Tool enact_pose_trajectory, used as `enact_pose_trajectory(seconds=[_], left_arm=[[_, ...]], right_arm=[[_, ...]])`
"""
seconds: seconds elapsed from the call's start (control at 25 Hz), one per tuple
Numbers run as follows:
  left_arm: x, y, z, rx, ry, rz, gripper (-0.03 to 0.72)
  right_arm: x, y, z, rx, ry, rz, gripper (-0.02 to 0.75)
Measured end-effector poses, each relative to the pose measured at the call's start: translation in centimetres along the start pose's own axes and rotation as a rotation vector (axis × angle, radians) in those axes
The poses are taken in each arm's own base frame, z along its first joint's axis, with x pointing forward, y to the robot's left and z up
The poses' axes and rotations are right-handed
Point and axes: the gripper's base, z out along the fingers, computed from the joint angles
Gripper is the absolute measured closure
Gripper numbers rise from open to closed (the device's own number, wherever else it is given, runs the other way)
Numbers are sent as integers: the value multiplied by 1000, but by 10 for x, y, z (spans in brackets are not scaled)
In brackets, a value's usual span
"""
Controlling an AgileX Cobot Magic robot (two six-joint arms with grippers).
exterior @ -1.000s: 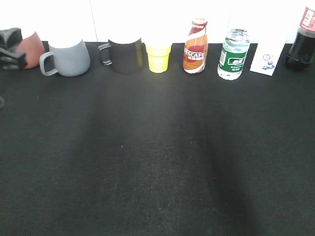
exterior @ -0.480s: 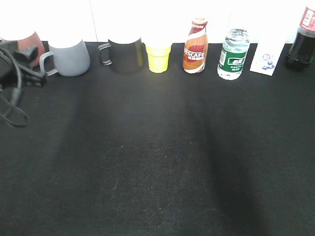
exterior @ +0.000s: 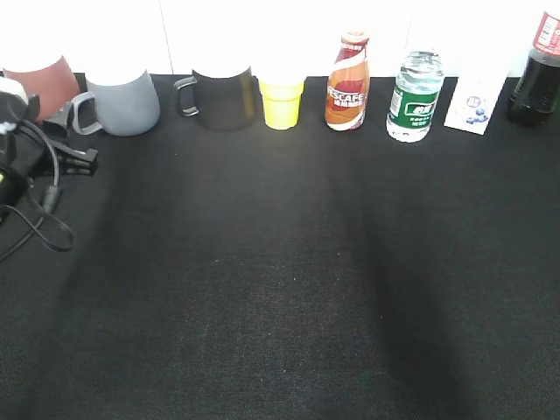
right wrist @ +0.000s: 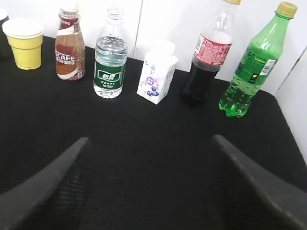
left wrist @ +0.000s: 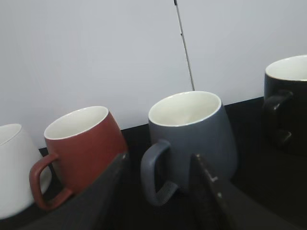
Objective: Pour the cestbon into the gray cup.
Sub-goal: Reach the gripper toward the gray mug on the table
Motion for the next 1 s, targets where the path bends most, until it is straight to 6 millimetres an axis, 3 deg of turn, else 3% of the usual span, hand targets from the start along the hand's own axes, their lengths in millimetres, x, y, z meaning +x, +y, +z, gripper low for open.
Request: enact_pose_trajectory(seconds=[0.52,0.76,1.0], left_arm=[[20,-11,35,-19,17,-42,373],[36,5,38,-82,69,-42,373],[37,13,40,-66,62,-30,374]], right_arm=[[0,0,0,-1,0,2,184],[0,1,0,-8,-3,21,184],[0,1,0,-11,-4,32,190]])
